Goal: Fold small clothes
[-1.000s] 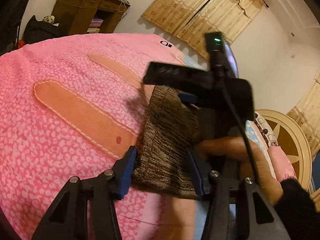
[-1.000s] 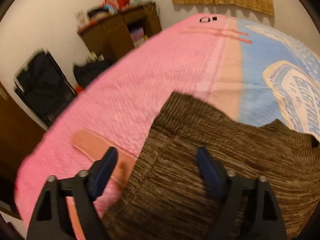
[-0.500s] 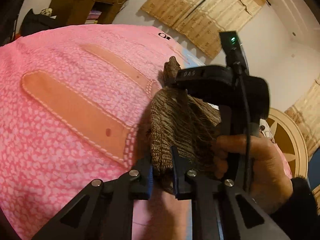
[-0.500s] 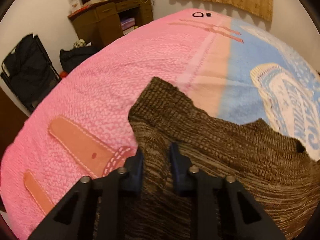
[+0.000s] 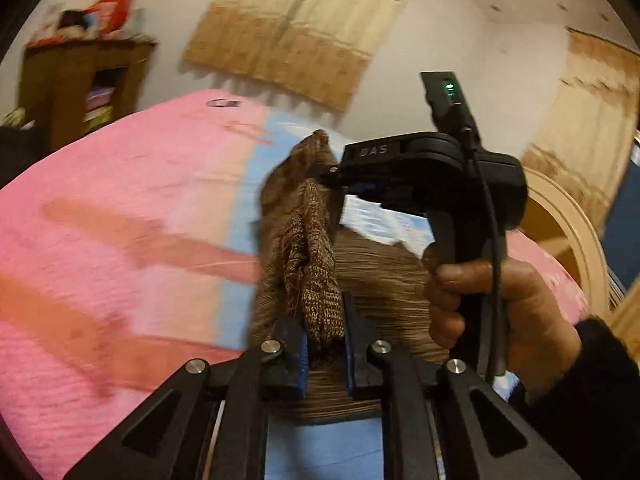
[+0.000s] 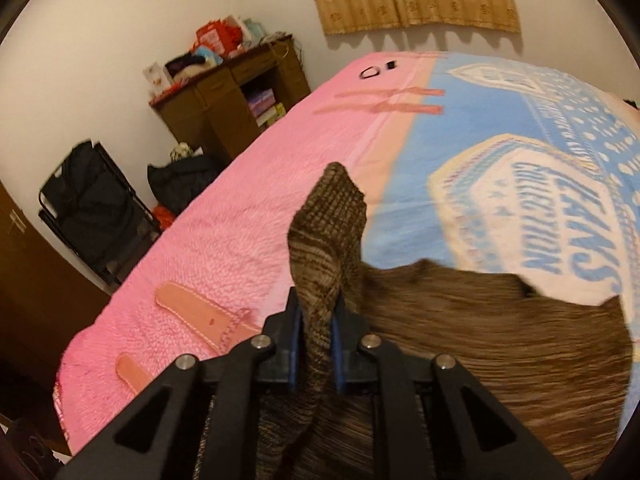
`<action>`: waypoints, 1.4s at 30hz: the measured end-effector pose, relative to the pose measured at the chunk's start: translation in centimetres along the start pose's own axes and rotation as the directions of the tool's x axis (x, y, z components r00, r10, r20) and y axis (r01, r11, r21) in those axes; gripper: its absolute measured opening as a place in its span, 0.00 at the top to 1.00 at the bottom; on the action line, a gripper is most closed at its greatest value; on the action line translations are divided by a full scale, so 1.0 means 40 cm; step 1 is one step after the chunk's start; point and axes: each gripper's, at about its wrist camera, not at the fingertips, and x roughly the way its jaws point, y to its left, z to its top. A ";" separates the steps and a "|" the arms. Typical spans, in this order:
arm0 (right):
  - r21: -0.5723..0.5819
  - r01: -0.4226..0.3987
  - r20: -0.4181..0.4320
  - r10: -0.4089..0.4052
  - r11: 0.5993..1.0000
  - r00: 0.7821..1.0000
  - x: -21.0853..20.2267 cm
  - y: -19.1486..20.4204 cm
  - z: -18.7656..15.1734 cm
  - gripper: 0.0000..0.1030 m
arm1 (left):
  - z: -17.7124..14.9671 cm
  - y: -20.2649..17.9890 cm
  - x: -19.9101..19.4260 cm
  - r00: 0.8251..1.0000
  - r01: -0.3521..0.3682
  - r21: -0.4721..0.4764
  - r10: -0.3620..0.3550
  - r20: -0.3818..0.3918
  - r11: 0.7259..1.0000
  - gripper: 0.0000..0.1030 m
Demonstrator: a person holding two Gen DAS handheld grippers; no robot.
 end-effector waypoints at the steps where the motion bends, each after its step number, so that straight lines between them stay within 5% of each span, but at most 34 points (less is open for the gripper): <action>1: 0.013 -0.005 0.005 0.004 1.000 1.000 -0.024 -0.029 0.000 0.85 | 0.000 -0.039 0.016 1.000 0.025 0.031 -0.024 -0.011 0.999 0.88; 10: 0.071 0.039 0.045 -0.042 0.997 0.998 -0.217 -0.322 -0.102 0.86 | -0.074 -0.312 0.185 0.973 0.196 0.174 -0.168 -0.161 0.965 0.88; 18: 0.165 0.068 -0.013 -0.067 0.984 0.998 -0.173 -0.512 -0.208 0.86 | -0.154 -0.376 0.274 0.961 0.163 0.237 -0.099 -0.258 0.958 0.86; 20: 0.172 0.084 0.006 -0.086 0.982 0.996 -0.180 -0.520 -0.213 0.82 | -0.142 -0.366 0.272 0.950 0.169 0.237 -0.094 -0.299 0.957 0.81; 21: 0.174 0.106 0.008 -0.109 0.979 0.994 -0.185 -0.524 -0.214 0.72 | -0.143 -0.364 0.266 0.942 0.171 0.237 -0.088 -0.325 0.956 0.79; 23: 0.183 0.129 0.012 -0.133 0.975 0.991 -0.204 -0.528 -0.218 0.63 | -0.150 -0.369 0.238 0.928 0.183 0.262 -0.079 -0.365 0.948 0.66; 25: 0.211 0.184 0.050 -0.198 0.960 0.979 -0.271 -0.534 -0.236 0.58 | -0.153 -0.355 0.185 0.932 0.188 0.307 -0.071 -0.356 0.933 0.45; 26: 0.225 0.163 0.087 -0.186 0.961 0.979 -0.303 -0.529 -0.250 0.57 | -0.152 -0.346 0.153 0.938 0.191 0.328 -0.074 -0.338 0.925 0.32; 27: 0.247 0.125 0.128 -0.160 0.961 0.979 -0.346 -0.520 -0.267 0.54 | -0.153 -0.332 0.114 0.949 0.190 0.345 -0.082 -0.304 0.919 0.30; 31: 0.260 0.050 0.182 -0.100 0.964 0.978 -0.468 -0.442 -0.366 0.44 | -0.156 -0.248 0.008 0.971 0.166 0.303 -0.102 -0.217 0.938 0.29; 35: 0.219 0.125 0.171 -0.164 0.968 0.972 -0.513 -0.339 -0.473 0.39 | -0.169 -0.166 -0.016 0.966 0.105 0.182 -0.056 -0.254 0.978 0.29; 39: 0.172 0.130 0.155 -0.157 0.977 0.975 -0.480 -0.279 -0.503 0.39 | -0.173 -0.120 -0.049 0.964 0.091 0.061 -0.073 -0.254 0.994 0.29; 42: 0.134 0.207 0.117 -0.223 0.969 0.968 -0.415 -0.272 -0.479 0.42 | -0.153 -0.127 -0.070 0.972 0.071 0.079 -0.051 -0.228 0.994 0.29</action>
